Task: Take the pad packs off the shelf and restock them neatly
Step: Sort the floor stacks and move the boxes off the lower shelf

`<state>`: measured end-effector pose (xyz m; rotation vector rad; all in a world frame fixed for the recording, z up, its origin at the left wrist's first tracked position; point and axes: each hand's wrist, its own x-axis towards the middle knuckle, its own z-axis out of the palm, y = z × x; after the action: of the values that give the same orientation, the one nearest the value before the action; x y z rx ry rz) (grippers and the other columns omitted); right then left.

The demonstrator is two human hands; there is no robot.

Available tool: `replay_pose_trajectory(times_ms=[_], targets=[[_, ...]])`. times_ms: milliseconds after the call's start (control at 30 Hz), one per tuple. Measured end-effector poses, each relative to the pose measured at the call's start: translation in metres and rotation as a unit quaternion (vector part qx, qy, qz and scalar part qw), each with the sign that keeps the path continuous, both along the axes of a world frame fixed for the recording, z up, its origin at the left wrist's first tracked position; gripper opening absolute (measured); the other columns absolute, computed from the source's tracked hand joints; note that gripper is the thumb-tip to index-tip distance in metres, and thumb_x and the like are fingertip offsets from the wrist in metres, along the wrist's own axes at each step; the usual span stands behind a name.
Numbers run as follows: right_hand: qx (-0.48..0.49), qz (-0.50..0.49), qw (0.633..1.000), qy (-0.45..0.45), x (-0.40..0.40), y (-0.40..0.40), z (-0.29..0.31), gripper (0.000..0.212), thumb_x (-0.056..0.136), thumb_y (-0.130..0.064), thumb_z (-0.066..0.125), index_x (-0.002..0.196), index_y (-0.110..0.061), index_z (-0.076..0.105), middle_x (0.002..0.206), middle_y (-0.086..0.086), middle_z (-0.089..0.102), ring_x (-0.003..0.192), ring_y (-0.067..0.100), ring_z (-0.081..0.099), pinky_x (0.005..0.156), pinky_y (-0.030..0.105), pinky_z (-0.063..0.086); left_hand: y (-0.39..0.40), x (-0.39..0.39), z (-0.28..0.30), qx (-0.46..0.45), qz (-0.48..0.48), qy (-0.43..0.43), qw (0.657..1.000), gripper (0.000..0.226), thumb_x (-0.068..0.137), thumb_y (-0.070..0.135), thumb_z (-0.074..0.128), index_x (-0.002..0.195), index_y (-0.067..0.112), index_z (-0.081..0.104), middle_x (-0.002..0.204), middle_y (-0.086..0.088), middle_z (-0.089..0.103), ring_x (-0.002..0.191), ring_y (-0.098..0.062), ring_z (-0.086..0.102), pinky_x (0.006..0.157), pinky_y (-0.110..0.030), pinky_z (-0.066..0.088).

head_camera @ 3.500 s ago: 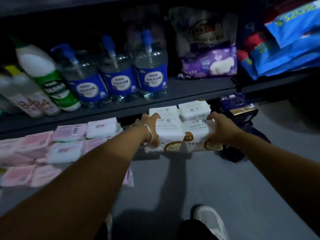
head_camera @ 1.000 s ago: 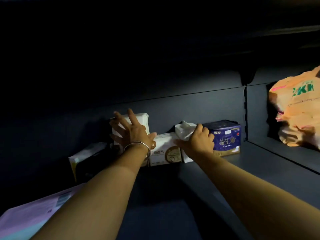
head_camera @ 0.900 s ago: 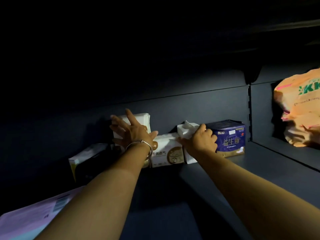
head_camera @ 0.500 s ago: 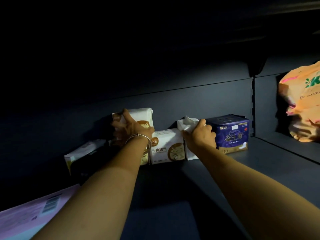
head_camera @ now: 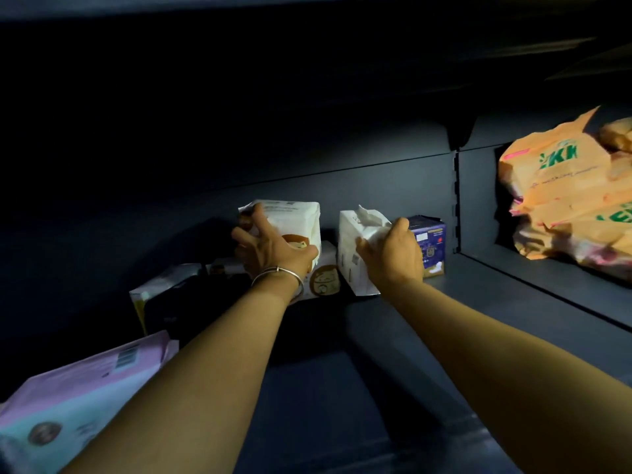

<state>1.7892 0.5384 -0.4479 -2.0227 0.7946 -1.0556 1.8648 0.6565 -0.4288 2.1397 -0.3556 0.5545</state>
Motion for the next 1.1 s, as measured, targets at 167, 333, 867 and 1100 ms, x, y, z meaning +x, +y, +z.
replay_pose_trajectory(times_ms=[167, 333, 867, 1100], targets=[[0.020, 0.007, 1.000, -0.011, -0.057, 0.022, 0.017, 0.050, 0.085, -0.039, 0.062, 0.118, -0.007, 0.042, 0.121, 0.013, 0.055, 0.111, 0.033, 0.053, 0.086, 0.040, 0.046, 0.023, -0.047, 0.007, -0.016, -0.063, 0.009, 0.998, 0.103, 0.064, 0.020, 0.078, 0.142, 0.032, 0.012, 0.138, -0.012, 0.014, 0.128, -0.038, 0.025, 0.098, -0.042, 0.037], [0.030, -0.004, 0.999, -0.029, -0.127, 0.053, 0.027, 0.049, 0.085, -0.039, 0.063, 0.115, -0.006, 0.043, 0.117, 0.010, 0.055, 0.104, 0.030, 0.055, 0.074, 0.035, 0.041, 0.058, -0.112, 0.013, 0.013, -0.088, 0.000, 0.996, 0.105, 0.063, 0.030, 0.080, 0.141, 0.032, 0.011, 0.135, -0.011, 0.016, 0.126, -0.037, 0.026, 0.096, -0.042, 0.038], [0.018, -0.073, 0.997, 0.020, -0.362, 0.160, -0.052, 0.057, 0.080, -0.047, 0.065, 0.116, -0.005, 0.049, 0.120, 0.014, 0.059, 0.110, 0.031, 0.056, 0.080, 0.032, 0.041, 0.177, -0.326, -0.079, 0.015, -0.203, 0.017, 0.979, 0.099, 0.059, 0.046, 0.083, 0.136, 0.021, 0.025, 0.134, -0.012, 0.021, 0.127, -0.030, 0.032, 0.109, -0.030, 0.029], [0.166, -0.070, 0.978, 0.100, -0.405, 0.152, -0.162, 0.069, 0.077, -0.050, 0.068, 0.122, -0.001, 0.050, 0.120, 0.018, 0.057, 0.106, 0.031, 0.057, 0.076, 0.036, 0.046, 0.182, -0.366, -0.183, 0.033, -0.180, 0.129, 0.975, 0.095, 0.059, 0.043, 0.084, 0.131, 0.020, 0.026, 0.133, -0.010, 0.018, 0.120, -0.031, 0.036, 0.103, -0.035, 0.037]])
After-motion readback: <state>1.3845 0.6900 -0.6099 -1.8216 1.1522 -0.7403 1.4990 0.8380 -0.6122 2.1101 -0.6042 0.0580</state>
